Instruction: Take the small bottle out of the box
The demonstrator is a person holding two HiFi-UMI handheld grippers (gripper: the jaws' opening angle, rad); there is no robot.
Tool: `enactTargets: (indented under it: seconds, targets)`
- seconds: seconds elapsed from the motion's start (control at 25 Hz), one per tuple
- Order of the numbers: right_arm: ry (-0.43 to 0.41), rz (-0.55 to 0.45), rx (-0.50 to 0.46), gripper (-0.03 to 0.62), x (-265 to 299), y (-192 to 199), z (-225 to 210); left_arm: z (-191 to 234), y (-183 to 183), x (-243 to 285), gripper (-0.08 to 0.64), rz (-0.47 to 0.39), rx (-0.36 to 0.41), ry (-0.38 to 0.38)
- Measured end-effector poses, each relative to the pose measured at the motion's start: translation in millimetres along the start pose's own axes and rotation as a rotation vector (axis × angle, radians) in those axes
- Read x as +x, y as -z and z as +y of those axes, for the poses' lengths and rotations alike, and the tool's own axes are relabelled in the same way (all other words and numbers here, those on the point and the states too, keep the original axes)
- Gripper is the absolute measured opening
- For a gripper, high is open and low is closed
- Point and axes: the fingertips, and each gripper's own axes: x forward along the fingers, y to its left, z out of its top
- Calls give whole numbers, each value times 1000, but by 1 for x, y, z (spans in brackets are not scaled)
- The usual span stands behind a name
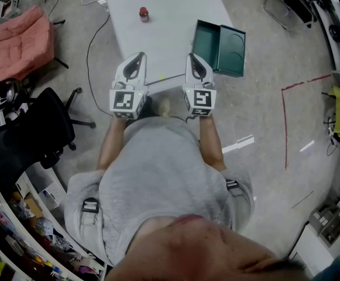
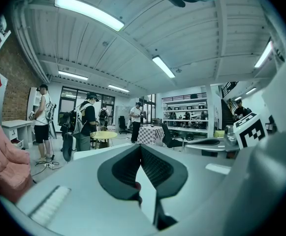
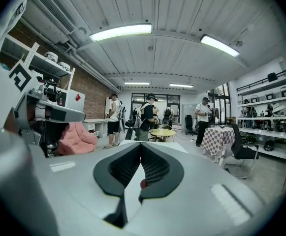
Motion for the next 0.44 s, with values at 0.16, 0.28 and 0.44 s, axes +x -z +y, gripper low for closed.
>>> enactTargets:
  seconds: [0.16, 0.28, 0.44]
  targets:
    - [-1, -2, -4, 3, 1, -2, 0, 0, 0, 0, 11, -2, -2, 3]
    - [2, -1, -7, 3, -1, -3, 0, 0, -2, -1, 11, -7, -1, 2]
    - [7, -2, -13, 3, -1, -4, -2, -1, -6, 0, 11, -12, 3, -1]
